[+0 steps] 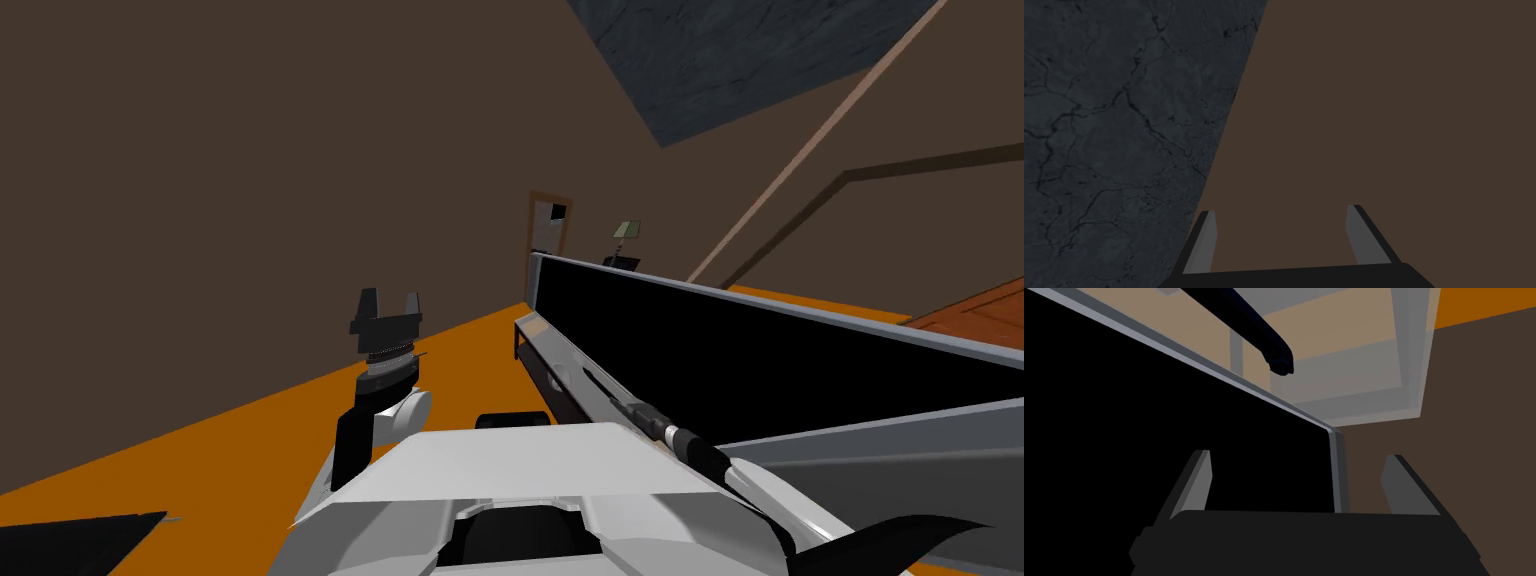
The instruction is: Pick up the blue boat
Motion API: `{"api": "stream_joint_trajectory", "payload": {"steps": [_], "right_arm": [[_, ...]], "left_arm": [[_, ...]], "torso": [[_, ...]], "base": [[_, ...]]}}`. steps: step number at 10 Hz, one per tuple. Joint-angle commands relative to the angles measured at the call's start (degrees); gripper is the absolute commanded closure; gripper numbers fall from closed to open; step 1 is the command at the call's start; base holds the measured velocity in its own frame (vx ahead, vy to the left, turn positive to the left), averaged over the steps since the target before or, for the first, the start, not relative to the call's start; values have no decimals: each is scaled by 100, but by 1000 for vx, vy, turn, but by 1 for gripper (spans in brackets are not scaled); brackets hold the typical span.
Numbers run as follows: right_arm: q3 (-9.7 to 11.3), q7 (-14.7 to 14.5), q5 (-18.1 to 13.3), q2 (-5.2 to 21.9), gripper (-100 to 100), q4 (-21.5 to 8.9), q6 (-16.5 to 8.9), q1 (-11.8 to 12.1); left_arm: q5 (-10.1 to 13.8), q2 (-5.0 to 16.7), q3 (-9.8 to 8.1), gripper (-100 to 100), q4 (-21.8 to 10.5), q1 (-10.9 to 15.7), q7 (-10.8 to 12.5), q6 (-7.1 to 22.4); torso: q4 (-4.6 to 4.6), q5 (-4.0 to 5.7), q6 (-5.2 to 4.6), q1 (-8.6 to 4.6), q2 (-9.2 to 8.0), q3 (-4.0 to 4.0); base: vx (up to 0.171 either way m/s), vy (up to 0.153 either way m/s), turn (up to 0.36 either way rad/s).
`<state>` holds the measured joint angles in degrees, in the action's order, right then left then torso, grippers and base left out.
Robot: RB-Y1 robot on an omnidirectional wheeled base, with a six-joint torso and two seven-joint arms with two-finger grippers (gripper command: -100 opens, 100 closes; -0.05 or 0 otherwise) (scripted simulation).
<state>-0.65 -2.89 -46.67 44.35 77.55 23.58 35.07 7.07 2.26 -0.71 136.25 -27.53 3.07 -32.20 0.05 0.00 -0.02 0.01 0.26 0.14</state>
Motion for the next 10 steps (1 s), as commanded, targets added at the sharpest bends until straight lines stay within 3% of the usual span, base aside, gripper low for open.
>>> {"api": "stream_joint_trajectory", "payload": {"steps": [1,4,6,10], "right_arm": [[80,-9,-106,66,-100,-286,3,-58],[222,-159,-473,201,-100,-808,129,-22],[222,-159,-473,201,-100,-1015,129,-22],[458,-373,-949,313,-100,-1980,339,36]], "left_arm": [[0,0,0,0,0,0,0,0],[0,0,-1,0,0,-1,0,0],[0,0,-1,0,0,-1,0,0],[0,0,-1,0,1,-2,0,0]], "torso": [[0,0,0,0,0,0],[4,0,-5,-1,13,8],[4,0,-3,2,16,10],[7,1,-5,0,25,16]], "base": [[63,-3,127],[91,2,164],[56,-2,50],[104,0,184]]}}
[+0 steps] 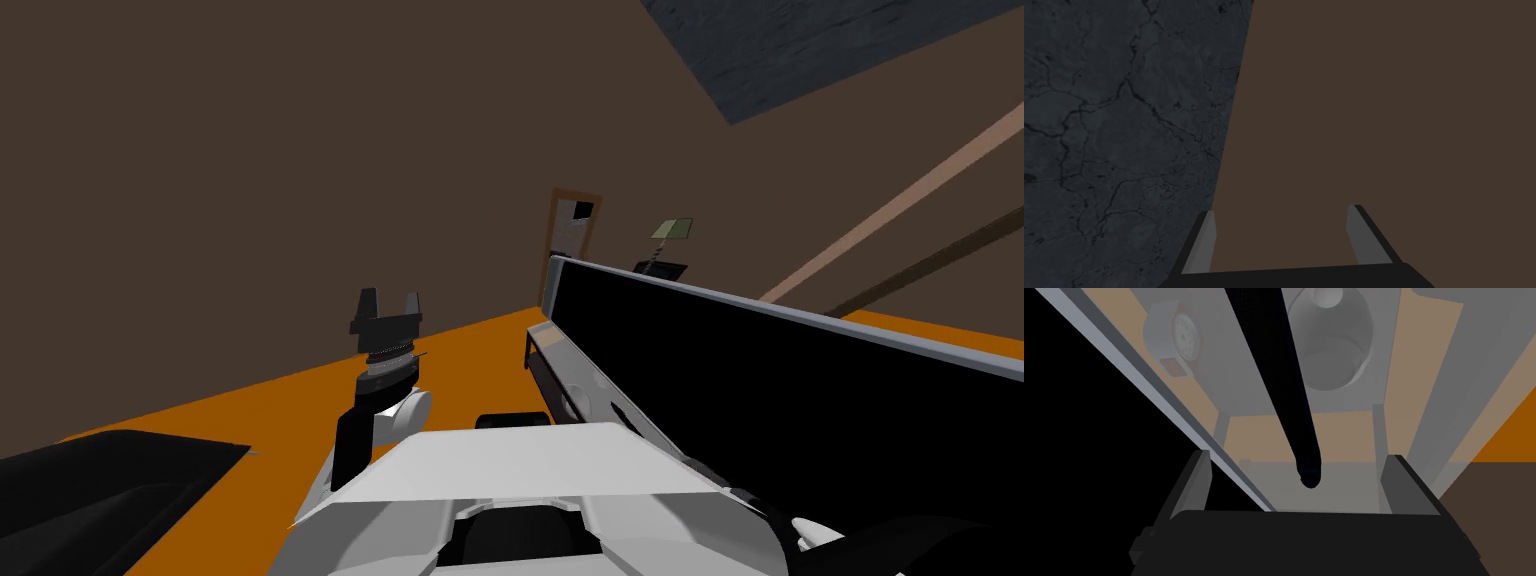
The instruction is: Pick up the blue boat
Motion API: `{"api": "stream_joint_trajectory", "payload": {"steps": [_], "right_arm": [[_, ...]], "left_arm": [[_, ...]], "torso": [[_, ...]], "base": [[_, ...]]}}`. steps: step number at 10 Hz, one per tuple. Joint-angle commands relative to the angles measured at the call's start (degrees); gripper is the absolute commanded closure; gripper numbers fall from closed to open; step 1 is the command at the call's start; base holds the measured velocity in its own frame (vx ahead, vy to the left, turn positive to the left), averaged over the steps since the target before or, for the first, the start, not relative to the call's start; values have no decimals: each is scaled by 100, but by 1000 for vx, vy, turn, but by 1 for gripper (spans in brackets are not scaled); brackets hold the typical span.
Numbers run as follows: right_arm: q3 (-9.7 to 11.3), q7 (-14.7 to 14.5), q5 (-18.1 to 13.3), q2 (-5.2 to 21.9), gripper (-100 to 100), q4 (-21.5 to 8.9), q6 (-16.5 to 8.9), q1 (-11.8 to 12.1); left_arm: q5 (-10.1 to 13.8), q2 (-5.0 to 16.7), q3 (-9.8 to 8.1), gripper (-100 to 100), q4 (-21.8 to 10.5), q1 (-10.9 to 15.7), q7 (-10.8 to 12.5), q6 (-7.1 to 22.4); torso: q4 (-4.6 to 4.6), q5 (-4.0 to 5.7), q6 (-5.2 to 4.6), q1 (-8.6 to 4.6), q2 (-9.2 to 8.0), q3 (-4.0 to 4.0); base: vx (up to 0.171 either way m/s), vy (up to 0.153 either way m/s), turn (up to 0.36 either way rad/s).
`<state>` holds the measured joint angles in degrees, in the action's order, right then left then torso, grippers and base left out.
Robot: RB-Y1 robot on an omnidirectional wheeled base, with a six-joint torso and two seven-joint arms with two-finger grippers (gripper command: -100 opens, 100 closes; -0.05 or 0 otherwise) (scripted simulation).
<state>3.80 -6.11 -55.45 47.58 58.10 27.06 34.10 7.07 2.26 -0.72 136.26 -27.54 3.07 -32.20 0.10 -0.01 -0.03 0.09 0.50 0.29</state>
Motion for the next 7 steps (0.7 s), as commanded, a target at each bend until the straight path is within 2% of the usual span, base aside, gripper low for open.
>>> {"api": "stream_joint_trajectory", "payload": {"steps": [1,4,5,7], "right_arm": [[93,-119,-206,4,-100,-286,63,152],[171,-183,-330,6,-100,-686,134,170],[247,-244,-443,-1,-100,-963,203,187],[247,-244,-443,-1,-100,-967,203,187]], "left_arm": [[0,0,0,0,0,0,0,0],[0,0,0,0,0,0,0,0],[0,0,0,0,0,-1,0,0],[0,0,0,0,0,0,0,0]], "torso": [[0,0,0,0,0,0],[2,-1,0,4,8,5],[0,-1,-4,2,-4,-1],[-3,-1,-4,3,-14,-7]], "base": [[143,13,277],[116,7,105],[79,10,135],[52,-2,36]]}}
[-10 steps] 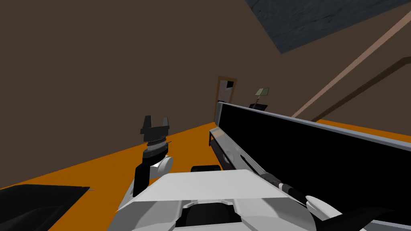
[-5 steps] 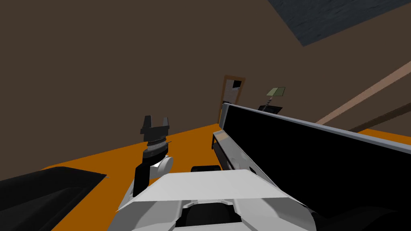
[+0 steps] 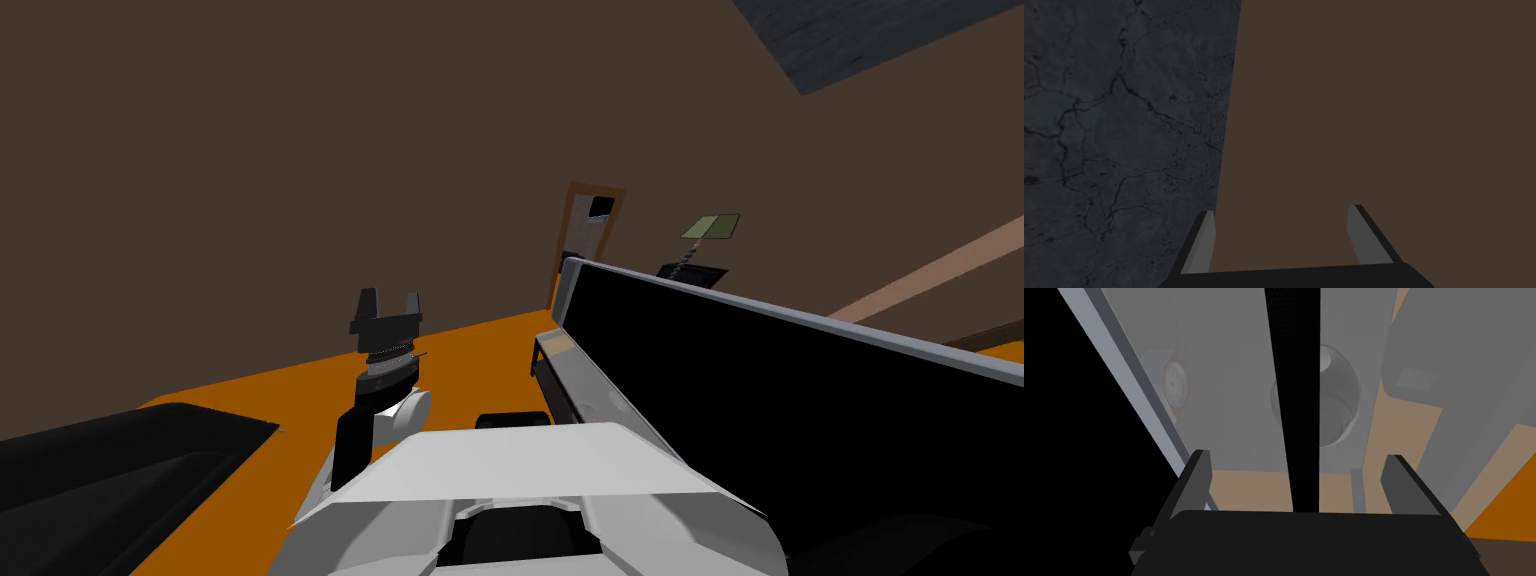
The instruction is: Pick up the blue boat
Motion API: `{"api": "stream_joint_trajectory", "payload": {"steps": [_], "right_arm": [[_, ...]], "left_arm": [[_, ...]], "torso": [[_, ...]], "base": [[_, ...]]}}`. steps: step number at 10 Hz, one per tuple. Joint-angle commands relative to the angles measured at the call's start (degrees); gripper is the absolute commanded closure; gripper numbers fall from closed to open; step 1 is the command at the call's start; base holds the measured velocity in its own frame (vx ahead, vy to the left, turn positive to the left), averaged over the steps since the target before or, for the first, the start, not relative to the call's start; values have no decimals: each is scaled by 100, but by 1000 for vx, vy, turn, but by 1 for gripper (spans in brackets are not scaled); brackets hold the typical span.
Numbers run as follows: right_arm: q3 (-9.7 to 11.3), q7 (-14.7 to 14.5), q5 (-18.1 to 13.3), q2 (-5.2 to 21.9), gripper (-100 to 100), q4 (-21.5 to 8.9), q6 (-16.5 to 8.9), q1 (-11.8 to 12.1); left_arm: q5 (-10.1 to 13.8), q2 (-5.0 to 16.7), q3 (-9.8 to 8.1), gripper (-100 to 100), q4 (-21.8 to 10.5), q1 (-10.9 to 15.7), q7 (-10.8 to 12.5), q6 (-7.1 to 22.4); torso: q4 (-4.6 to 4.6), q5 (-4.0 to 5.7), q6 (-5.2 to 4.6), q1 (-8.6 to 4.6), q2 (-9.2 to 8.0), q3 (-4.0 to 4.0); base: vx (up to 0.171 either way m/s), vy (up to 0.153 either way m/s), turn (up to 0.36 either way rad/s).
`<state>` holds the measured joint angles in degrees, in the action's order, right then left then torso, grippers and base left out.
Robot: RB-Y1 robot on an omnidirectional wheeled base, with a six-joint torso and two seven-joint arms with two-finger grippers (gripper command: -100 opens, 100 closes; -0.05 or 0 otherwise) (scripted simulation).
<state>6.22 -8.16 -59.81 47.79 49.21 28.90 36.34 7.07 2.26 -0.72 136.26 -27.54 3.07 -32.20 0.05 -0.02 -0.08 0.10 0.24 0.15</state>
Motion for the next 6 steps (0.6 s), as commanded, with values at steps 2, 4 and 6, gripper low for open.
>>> {"api": "stream_joint_trajectory", "payload": {"steps": [2,4,6], "right_arm": [[78,-95,-108,-38,-100,-341,86,-22],[148,-148,-196,-62,-100,-584,149,-7],[212,-196,-274,-92,-100,-803,209,6]], "left_arm": [[0,0,0,0,0,0,0,0],[0,0,0,0,0,0,0,0],[0,0,0,0,0,0,0,0]], "torso": [[0,0,3,2,4,1],[2,0,3,-2,10,5],[4,0,2,3,23,12]], "base": [[63,1,100],[76,-12,104],[104,7,76]]}}
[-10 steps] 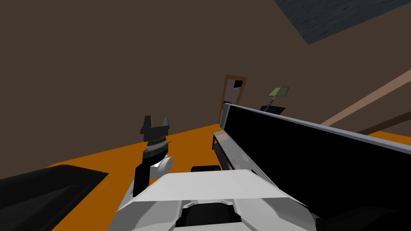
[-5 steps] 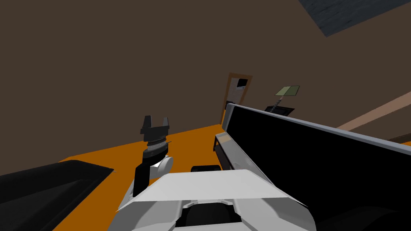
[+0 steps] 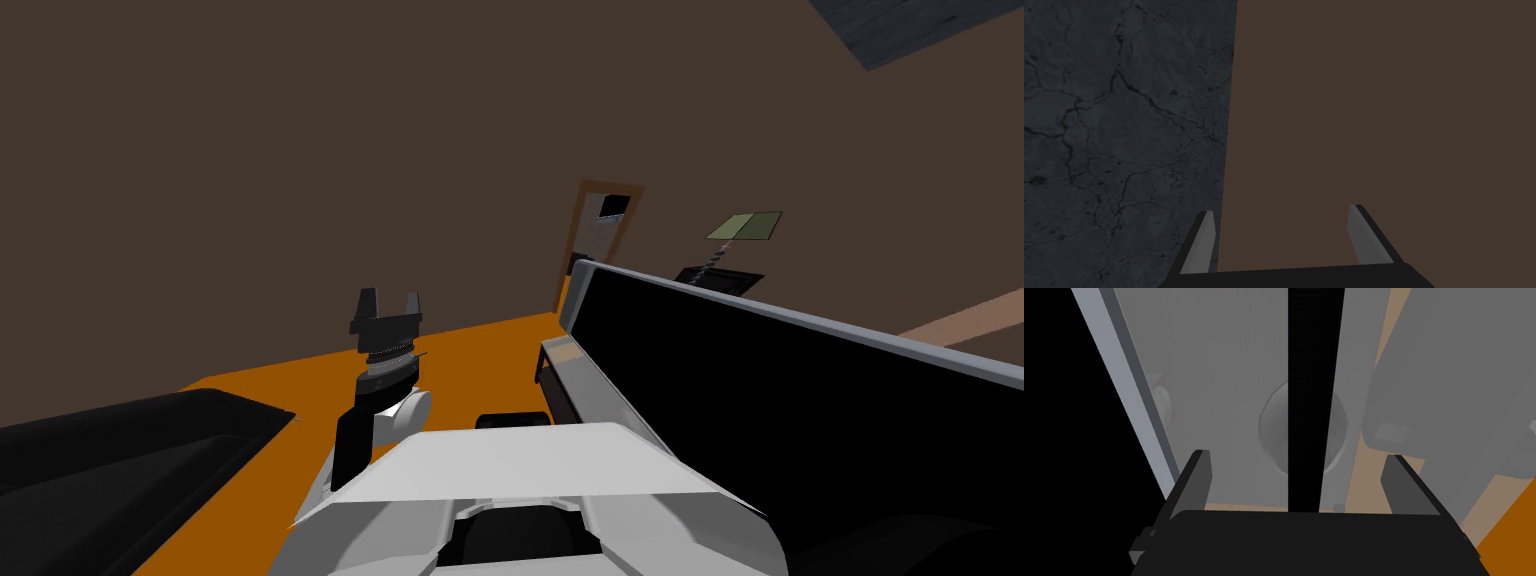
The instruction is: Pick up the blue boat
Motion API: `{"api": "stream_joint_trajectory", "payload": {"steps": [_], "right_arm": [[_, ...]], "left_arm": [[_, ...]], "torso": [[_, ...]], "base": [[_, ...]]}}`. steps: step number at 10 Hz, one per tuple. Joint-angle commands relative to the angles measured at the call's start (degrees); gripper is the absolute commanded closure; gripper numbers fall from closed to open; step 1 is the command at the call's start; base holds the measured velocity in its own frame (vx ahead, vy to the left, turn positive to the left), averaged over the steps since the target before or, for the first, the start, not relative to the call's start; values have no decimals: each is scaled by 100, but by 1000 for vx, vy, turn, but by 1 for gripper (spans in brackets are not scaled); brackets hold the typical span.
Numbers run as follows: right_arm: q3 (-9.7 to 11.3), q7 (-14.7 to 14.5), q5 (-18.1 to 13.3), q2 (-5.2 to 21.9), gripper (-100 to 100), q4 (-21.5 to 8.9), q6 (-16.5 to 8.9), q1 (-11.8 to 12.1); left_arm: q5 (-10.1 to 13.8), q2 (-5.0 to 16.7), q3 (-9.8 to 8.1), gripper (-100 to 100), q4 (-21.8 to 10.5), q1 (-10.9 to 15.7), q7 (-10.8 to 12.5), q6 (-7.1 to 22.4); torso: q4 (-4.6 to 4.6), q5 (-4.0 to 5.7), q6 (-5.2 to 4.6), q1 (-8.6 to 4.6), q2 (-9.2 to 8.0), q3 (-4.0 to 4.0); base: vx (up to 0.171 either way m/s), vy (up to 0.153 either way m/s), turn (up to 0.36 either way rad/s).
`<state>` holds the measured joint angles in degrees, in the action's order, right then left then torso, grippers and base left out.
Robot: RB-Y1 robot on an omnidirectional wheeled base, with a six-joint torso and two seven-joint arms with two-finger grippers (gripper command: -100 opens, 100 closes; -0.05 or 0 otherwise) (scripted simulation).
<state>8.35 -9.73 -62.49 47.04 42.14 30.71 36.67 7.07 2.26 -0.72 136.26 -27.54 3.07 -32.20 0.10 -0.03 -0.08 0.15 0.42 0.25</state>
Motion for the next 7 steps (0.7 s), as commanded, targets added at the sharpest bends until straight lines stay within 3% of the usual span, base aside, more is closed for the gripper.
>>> {"api": "stream_joint_trajectory", "payload": {"steps": [1,3,5,7], "right_arm": [[59,-82,-71,-50,-100,-286,83,-14],[190,-172,-197,-145,-100,-704,204,13],[226,-195,-225,-176,-100,-809,236,19],[230,-134,-227,-157,-100,-731,202,51]], "left_arm": [[0,0,0,0,0,0,0,0],[0,0,0,0,0,0,0,0],[0,0,0,0,0,0,0,0],[0,0,0,0,0,0,0,0]], "torso": [[0,0,0,0,0,0],[0,2,3,-5,2,1],[2,0,-1,0,9,6],[-3,0,0,0,-14,-8]], "base": [[85,-3,86],[123,-7,158],[98,-2,46],[27,-2,16]]}}
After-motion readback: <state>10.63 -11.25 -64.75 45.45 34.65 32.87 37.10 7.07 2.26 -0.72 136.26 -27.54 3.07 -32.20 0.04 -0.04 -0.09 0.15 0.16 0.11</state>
